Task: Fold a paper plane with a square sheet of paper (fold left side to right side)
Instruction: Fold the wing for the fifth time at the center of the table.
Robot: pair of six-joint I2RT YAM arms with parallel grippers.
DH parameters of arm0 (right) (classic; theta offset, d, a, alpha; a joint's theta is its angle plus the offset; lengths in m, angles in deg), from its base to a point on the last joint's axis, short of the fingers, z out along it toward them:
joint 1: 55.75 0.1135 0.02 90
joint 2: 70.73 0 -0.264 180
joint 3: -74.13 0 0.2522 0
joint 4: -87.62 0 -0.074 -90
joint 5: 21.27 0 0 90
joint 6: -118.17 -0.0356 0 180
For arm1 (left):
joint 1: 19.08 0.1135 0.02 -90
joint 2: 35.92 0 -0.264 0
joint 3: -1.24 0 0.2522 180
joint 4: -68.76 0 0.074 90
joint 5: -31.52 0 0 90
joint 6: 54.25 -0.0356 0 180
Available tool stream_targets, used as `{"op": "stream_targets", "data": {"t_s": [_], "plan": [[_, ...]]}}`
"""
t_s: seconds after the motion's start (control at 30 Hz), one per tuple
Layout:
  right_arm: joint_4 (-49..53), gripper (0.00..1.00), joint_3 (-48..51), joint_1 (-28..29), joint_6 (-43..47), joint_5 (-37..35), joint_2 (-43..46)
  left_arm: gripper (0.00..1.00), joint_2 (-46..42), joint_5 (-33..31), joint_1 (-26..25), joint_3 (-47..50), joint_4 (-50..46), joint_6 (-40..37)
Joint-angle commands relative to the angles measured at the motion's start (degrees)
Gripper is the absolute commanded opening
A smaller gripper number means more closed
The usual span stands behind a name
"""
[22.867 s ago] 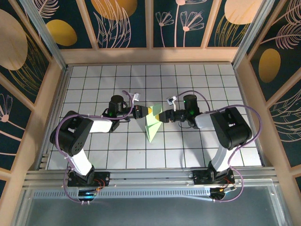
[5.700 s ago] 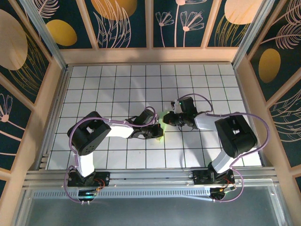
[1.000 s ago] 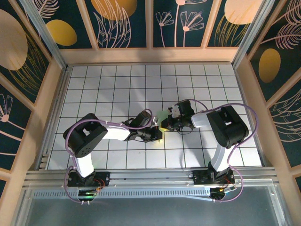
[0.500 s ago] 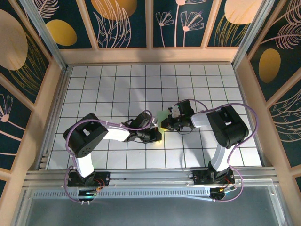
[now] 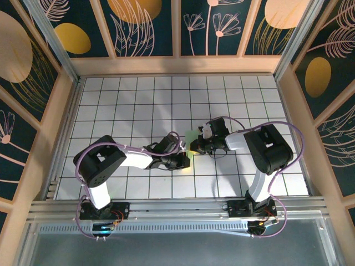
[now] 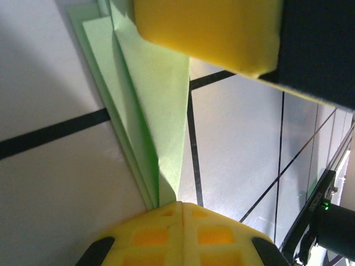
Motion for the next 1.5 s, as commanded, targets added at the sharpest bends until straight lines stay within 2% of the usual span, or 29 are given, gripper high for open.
{"op": "stream_targets", "data": {"t_s": [0.0,0.33,0.5,0.67,0.87,1.23,1.33,1.47], "plan": [[8.4,0.00,1.7,-0.6,2.2,-9.8,-3.0,0.04,-1.3,0.2,-1.1,2.0,-6.8,-1.2],[8.6,0.00,1.4,-0.4,2.2,-9.8,-2.9,0.03,-9.3,-1.2,-1.3,3.3,-8.4,-1.1],[8.7,0.00,1.3,-0.2,2.1,-10.0,-2.8,0.02,-12.5,-0.7,0.2,1.6,-7.6,-0.6],[8.5,0.00,1.1,0.1,1.8,-9.9,-3.0,0.01,-7.9,1.7,0.7,-3.3,-7.6,-3.0],[8.4,0.00,1.1,0.4,1.5,-9.8,-2.7,0.00,-0.6,-1.3,1.1,-8.6,-11.8,-6.8],[7.0,0.00,0.0,0.5,0.5,-7.1,-2.0,0.00,4.1,-1.6,1.1,-5.3,-6.9,-3.9],[7.3,0.00,-1.7,0.3,0.3,-6.2,-0.3,0.00,4.6,-3.5,1.1,-5.3,-10.2,-4.5],[7.2,0.00,-4.0,-0.6,0.3,-5.1,2.3,0.00,4.1,-3.8,1.1,-3.7,-9.8,-4.0]]}}
